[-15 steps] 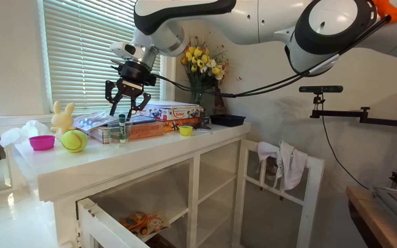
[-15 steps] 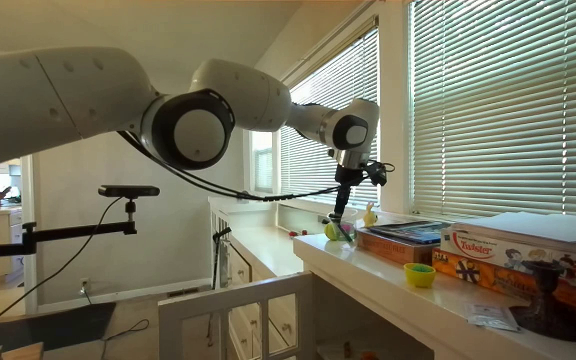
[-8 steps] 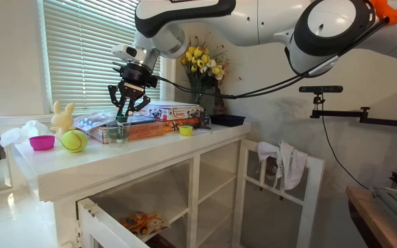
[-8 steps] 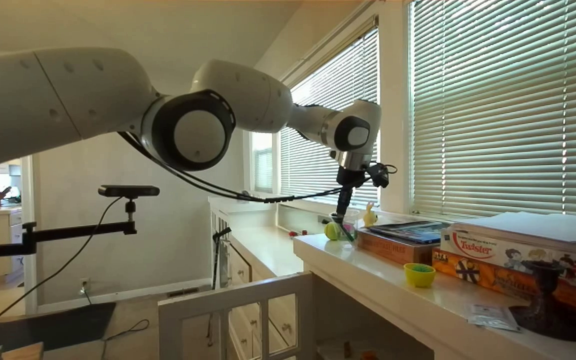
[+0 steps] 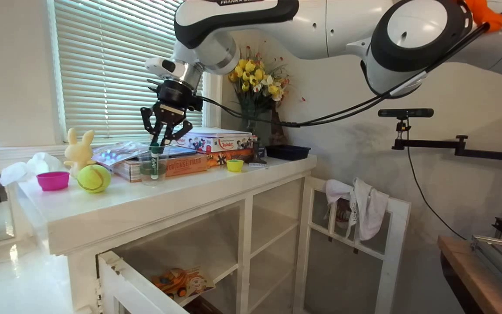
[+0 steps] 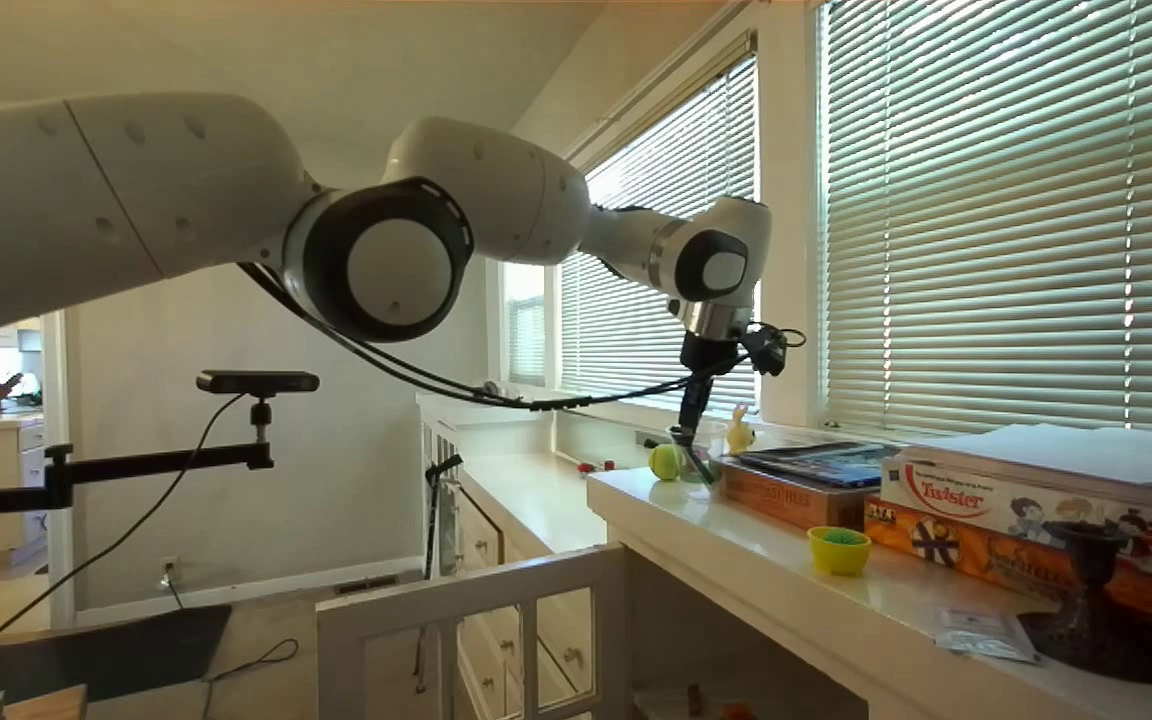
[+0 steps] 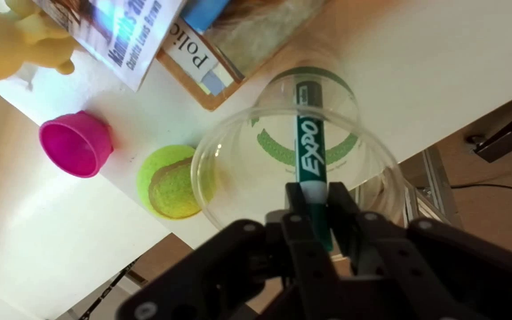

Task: Move the marker to the orange box close to it

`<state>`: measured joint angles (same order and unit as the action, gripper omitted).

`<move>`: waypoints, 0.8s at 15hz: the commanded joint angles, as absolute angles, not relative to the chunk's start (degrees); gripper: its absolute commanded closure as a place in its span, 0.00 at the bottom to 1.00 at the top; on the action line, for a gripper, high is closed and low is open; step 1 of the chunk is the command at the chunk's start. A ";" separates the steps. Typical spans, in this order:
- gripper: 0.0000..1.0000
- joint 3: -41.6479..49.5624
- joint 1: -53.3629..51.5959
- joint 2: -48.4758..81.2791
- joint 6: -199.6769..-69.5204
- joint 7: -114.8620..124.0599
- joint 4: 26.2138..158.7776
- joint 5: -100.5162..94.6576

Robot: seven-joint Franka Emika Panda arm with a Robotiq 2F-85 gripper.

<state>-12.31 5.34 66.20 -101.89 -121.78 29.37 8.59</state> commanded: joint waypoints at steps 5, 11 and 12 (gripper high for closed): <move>0.95 -14.25 5.56 66.90 -105.25 -118.04 26.21 10.04; 0.95 -14.72 5.46 65.34 -107.56 -114.57 25.70 9.40; 0.95 -13.46 4.22 68.37 -104.72 -113.33 18.80 9.99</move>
